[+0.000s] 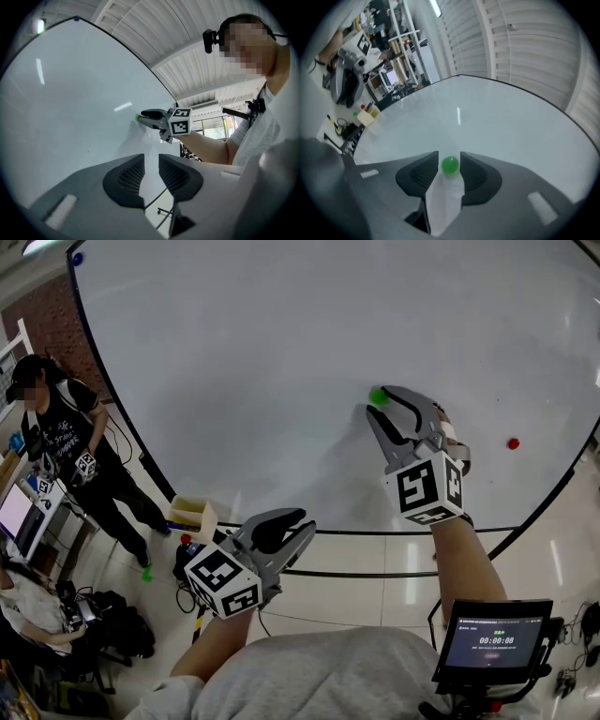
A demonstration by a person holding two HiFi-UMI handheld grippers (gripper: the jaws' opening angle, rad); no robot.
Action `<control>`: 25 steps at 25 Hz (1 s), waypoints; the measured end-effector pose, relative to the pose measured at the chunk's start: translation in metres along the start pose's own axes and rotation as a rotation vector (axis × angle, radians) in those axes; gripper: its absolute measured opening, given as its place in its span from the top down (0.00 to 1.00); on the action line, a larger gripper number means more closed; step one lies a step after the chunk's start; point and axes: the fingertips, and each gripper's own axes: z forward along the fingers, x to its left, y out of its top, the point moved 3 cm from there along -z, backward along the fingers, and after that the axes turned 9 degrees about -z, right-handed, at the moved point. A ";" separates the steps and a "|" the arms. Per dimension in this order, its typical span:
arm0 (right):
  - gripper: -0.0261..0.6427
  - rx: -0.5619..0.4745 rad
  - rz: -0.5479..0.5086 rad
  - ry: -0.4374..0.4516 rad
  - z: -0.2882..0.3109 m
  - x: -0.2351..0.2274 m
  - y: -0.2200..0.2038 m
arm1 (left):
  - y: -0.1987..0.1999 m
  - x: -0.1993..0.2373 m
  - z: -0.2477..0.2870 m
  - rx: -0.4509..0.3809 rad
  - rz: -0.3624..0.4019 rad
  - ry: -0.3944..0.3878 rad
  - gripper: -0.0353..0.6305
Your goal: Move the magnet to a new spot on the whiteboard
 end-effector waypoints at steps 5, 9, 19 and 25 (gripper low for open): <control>0.81 -0.131 0.385 0.169 -0.059 0.008 0.013 | 0.019 -0.006 -0.002 -0.024 0.006 0.007 0.84; 0.85 -0.144 0.615 0.289 -0.110 0.068 -0.015 | 0.003 0.002 -0.001 -0.030 0.035 0.014 0.85; 0.95 -0.091 0.817 0.354 -0.134 0.132 -0.043 | -0.010 0.006 0.013 -0.023 0.054 -0.018 0.85; 0.96 -0.114 0.802 0.361 -0.132 0.129 -0.034 | -0.009 0.006 0.012 -0.012 0.051 -0.016 0.85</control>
